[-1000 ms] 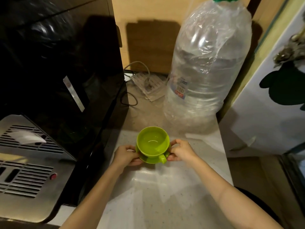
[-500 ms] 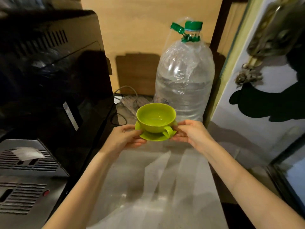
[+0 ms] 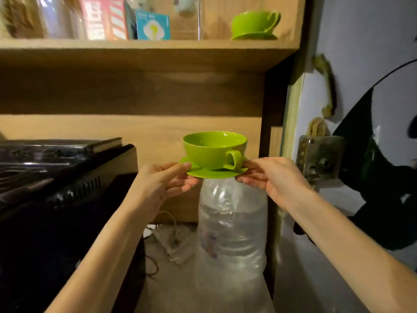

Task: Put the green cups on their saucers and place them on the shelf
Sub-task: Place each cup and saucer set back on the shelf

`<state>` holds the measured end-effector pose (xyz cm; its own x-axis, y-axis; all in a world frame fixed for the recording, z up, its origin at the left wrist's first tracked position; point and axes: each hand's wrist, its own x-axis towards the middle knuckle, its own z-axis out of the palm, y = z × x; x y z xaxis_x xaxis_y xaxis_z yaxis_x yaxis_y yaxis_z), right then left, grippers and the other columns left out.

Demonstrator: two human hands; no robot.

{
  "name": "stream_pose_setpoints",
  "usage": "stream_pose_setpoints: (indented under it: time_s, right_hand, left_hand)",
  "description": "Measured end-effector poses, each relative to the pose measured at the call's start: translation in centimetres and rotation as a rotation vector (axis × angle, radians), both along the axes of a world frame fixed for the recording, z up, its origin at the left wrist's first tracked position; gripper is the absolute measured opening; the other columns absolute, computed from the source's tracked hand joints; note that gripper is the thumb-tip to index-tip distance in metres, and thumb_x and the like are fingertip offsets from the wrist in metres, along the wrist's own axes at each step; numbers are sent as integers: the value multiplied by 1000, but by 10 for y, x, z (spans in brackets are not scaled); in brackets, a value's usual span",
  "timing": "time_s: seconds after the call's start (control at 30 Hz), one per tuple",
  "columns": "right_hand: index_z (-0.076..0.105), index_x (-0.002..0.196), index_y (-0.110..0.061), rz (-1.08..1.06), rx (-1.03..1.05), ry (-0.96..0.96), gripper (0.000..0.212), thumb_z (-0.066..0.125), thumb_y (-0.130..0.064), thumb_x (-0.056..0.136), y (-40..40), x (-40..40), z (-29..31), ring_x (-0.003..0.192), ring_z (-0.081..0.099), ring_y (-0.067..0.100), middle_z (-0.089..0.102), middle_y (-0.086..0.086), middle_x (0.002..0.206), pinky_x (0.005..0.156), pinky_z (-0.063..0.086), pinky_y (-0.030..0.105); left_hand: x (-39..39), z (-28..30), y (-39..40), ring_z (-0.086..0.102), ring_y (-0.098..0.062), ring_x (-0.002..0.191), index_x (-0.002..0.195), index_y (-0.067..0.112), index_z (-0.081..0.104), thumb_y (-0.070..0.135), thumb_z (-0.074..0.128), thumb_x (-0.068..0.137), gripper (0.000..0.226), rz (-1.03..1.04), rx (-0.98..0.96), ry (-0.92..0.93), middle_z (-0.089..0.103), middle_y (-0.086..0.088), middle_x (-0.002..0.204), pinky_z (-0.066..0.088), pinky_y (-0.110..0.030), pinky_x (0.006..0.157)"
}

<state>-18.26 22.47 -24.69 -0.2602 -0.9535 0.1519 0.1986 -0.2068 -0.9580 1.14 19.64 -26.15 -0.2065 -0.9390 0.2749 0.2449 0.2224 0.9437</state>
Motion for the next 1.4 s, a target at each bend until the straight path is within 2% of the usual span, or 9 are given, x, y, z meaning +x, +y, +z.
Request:
stream_pose_setpoints:
  time_s: [0.17, 0.47, 0.63, 0.77, 0.83, 0.97, 1.23, 1.33, 1.4]
  right_hand:
    - [62, 81, 9, -25, -57, -15, 10, 52, 7, 83, -1, -2, 59, 36, 64, 18, 65, 12, 41, 34, 47, 16]
    - [55, 71, 6, -38, -188, 15, 14, 49, 11, 82, -13, -4, 149, 31, 62, 18, 62, 11, 36, 31, 46, 16]
    - [54, 76, 6, -19, -221, 32, 10, 50, 12, 84, -20, 1, 189, 31, 61, 17, 62, 22, 66, 31, 47, 17]
    - [52, 79, 6, -32, -232, 31, 9, 49, 11, 85, -37, 5, 215, 29, 60, 16, 61, 22, 68, 30, 47, 17]
    - [54, 86, 7, -39, -233, 36, 6, 49, 9, 86, -48, 5, 226, 29, 60, 16, 61, 21, 68, 29, 45, 16]
    - [55, 99, 5, -69, -245, 22, 16, 50, 8, 85, -73, 3, 241, 31, 62, 16, 63, 22, 73, 30, 46, 16]
    - [55, 86, 4, -70, -239, 13, 9, 47, 9, 87, -126, 6, 252, 34, 63, 19, 61, 21, 70, 31, 48, 18]
    - [51, 75, 3, -54, -210, 43, 18, 43, 7, 90, -138, 8, 253, 38, 63, 21, 58, 21, 67, 31, 49, 19]
    - [48, 71, 3, -28, -203, 33, 22, 41, 7, 91, -143, 10, 253, 52, 65, 27, 54, 20, 65, 30, 46, 21]
  left_hand:
    - [-2, 67, 0, 64, -7, 41, 72, 1, 63, 6, 54, 85, 17, -19, -73, 22, 68, -6, 46, 52, -12, 44]
    - [-4, 151, -8, 65, -11, 41, 74, -4, 62, 2, 55, 84, 14, 4, -97, 165, 68, -11, 48, 51, -16, 39]
    - [-5, 189, -19, 63, -13, 37, 75, -5, 58, 0, 45, 90, 20, -6, -75, 225, 66, -13, 43, 49, -17, 35]
    - [-4, 216, -32, 61, -14, 32, 73, -7, 53, -3, 44, 89, 19, 7, -80, 226, 63, -15, 39, 47, -18, 31]
    - [-5, 227, -39, 59, -14, 30, 73, -8, 52, -2, 44, 89, 19, 5, -93, 208, 62, -15, 38, 46, -17, 30]
    - [-8, 247, -59, 58, -15, 29, 69, -7, 52, -4, 46, 88, 20, 45, -124, 180, 61, -15, 36, 48, -18, 33]
    - [-12, 265, -115, 58, -16, 28, 75, -7, 53, -4, 52, 85, 10, 102, -85, 131, 61, -16, 37, 46, -20, 29]
    - [-12, 267, -135, 58, -16, 28, 72, -7, 55, -3, 54, 84, 13, 122, -80, 120, 61, -15, 36, 46, -20, 28]
    - [-13, 266, -146, 58, -15, 29, 71, -6, 54, -1, 54, 84, 15, 131, -76, 110, 61, -15, 37, 47, -20, 31]
